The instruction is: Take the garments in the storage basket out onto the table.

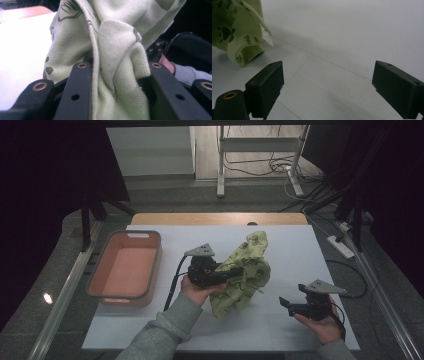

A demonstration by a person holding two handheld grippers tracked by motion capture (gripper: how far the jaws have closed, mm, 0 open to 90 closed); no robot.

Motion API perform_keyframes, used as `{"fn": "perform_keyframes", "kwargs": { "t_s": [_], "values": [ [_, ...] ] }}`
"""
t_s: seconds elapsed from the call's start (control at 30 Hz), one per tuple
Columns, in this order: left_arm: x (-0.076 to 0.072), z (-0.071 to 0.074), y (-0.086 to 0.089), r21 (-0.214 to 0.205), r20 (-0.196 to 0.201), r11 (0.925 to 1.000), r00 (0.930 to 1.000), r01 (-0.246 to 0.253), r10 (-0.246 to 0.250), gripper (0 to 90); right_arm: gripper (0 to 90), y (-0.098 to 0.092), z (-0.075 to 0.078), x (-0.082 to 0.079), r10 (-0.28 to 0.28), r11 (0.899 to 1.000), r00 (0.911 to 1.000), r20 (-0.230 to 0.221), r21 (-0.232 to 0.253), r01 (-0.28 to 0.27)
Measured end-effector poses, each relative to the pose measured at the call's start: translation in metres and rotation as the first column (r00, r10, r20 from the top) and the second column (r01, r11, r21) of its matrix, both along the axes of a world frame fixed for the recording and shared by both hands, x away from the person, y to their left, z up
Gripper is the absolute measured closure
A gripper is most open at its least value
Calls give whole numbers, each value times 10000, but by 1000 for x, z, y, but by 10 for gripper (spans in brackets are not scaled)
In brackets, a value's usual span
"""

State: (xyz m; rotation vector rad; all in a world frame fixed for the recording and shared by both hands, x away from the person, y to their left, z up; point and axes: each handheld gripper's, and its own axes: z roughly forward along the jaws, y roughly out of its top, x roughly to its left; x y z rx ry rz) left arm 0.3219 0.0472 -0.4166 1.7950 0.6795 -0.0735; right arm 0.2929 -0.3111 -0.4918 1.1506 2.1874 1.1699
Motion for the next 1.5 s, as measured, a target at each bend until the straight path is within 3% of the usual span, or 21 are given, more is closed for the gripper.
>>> {"fn": "perform_keyframes", "kwargs": {
  "t_s": [0.53,1.0,1.13,1.5],
  "values": [
    [3,-32,4,1208,-522,9924,9985,216,-154,696,113,1,0,0,1,10000,10000,-43,-15,-1],
    [6,-57,1,1826,-1087,9822,9938,440,-243,686,113,2,-1,0,52,10000,10000,-32,-29,-52],
    [7,-62,-1,1948,-1160,9794,9928,526,-302,679,113,1,-1,0,31,10000,10000,-44,-44,-31],
    [6,-62,0,1913,-1193,9811,9928,301,-72,591,113,2,0,0,34,10000,10000,-32,-41,-34]
  ]
}}
